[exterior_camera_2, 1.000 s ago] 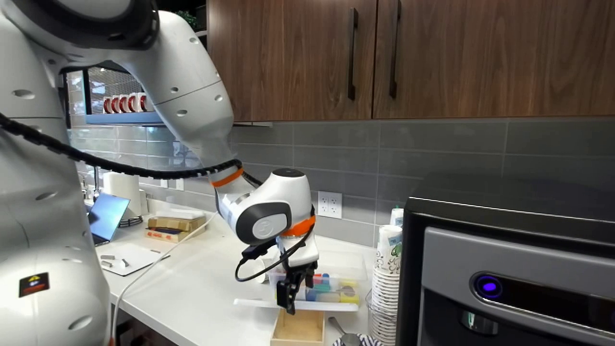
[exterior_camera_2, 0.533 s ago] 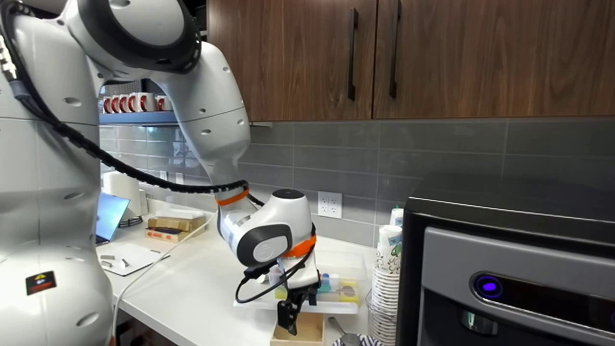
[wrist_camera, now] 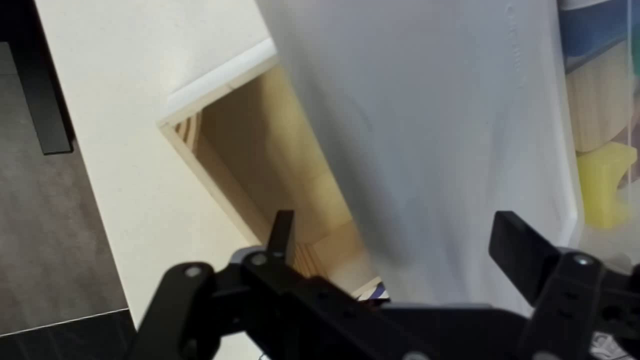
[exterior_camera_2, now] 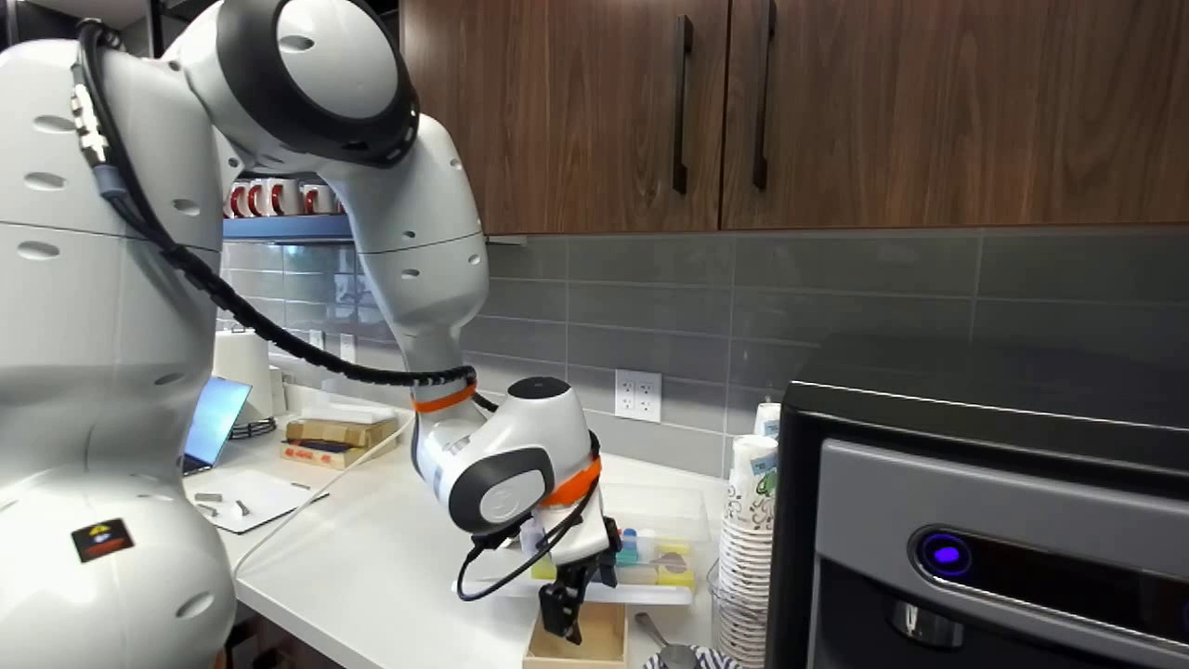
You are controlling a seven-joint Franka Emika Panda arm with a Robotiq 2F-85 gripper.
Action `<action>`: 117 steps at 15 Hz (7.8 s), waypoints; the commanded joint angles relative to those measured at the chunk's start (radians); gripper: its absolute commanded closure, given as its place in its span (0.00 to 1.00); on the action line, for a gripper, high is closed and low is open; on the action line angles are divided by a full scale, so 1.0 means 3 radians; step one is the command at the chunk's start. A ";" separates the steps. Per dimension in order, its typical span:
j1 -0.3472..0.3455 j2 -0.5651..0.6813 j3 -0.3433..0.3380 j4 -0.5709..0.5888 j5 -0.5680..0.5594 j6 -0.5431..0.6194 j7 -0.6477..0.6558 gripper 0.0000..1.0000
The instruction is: Put the lid on the plastic box
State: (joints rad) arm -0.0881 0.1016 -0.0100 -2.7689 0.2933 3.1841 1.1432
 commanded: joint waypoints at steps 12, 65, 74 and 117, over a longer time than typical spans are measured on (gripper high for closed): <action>0.0356 0.0047 -0.0076 0.0015 0.0700 0.0532 -0.0398 0.91; 0.0869 -0.1785 0.0510 0.0139 0.4936 0.0812 -0.4783 0.99; 0.0575 -0.1265 0.0516 0.0651 0.4334 0.0544 -0.4633 0.99; -0.0728 0.1200 0.1680 0.1366 0.1323 0.2128 -0.1826 0.99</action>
State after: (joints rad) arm -0.2503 0.4563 0.4563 -2.2878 0.7818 3.7428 0.5088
